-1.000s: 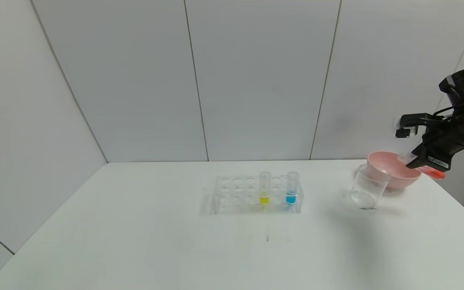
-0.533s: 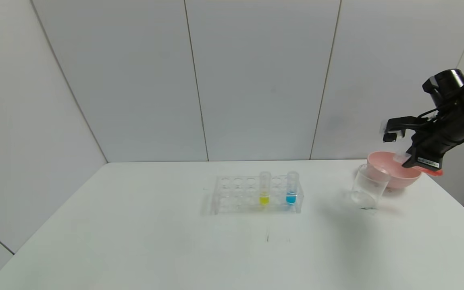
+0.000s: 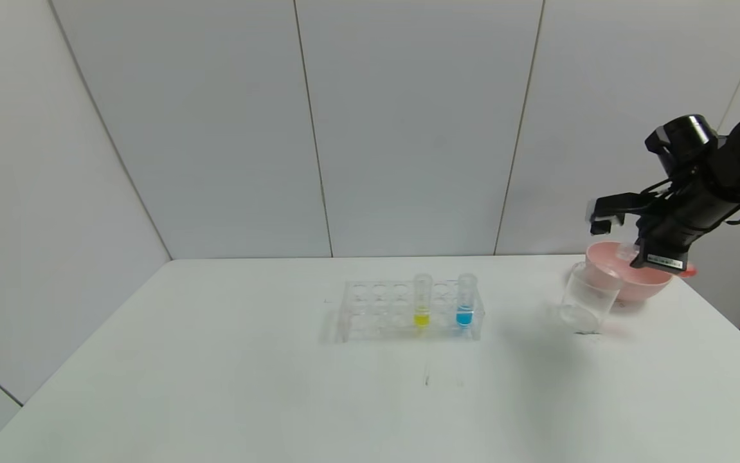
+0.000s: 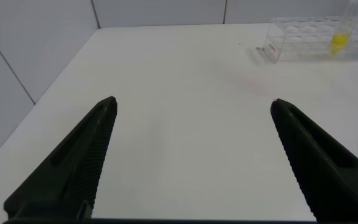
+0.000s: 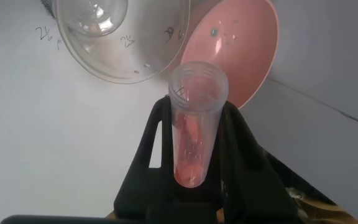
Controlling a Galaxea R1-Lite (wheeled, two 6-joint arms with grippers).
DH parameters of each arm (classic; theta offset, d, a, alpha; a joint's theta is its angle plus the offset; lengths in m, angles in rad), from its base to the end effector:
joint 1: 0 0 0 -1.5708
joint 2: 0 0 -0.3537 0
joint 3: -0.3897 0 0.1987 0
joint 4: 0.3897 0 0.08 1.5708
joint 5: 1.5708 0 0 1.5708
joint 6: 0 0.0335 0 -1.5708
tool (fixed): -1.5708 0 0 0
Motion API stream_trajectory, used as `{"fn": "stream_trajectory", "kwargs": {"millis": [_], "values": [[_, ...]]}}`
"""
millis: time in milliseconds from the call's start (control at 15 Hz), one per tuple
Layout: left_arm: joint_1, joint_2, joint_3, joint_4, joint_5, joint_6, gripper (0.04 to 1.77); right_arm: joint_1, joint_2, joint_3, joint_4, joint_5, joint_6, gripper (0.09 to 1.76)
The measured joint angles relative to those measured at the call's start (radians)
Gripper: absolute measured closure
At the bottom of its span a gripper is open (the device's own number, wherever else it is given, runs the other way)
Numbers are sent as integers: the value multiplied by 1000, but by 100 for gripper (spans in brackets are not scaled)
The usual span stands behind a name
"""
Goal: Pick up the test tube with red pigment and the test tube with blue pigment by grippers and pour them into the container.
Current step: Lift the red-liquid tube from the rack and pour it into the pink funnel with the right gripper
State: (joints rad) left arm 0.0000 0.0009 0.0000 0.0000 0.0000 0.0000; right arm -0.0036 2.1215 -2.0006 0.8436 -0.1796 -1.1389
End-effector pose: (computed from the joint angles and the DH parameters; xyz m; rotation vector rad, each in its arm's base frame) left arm -0.0563 0.0000 0.0755 0.0000 0.0009 0.0000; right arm 0.4410 -0.0076 0.2613 -1.1269 0.9562 0.3996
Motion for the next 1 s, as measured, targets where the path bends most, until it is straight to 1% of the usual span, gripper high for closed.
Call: {"fn": "stream_trajectory", "kwargs": {"millis": [67, 267, 533, 733, 1000], "values": [[0, 0, 0, 0, 0, 0, 5, 3, 2, 0, 0, -16, -14, 136], [0, 0, 0, 0, 0, 0, 5, 16, 3, 0, -12, -123, -43, 136], [0, 0, 0, 0, 0, 0, 5, 37, 5, 0, -13, -149, -66, 136], [0, 0, 0, 0, 0, 0, 5, 52, 5, 0, -14, -212, -91, 136], [0, 0, 0, 0, 0, 0, 5, 65, -9, 0, -7, -219, -147, 136]]}}
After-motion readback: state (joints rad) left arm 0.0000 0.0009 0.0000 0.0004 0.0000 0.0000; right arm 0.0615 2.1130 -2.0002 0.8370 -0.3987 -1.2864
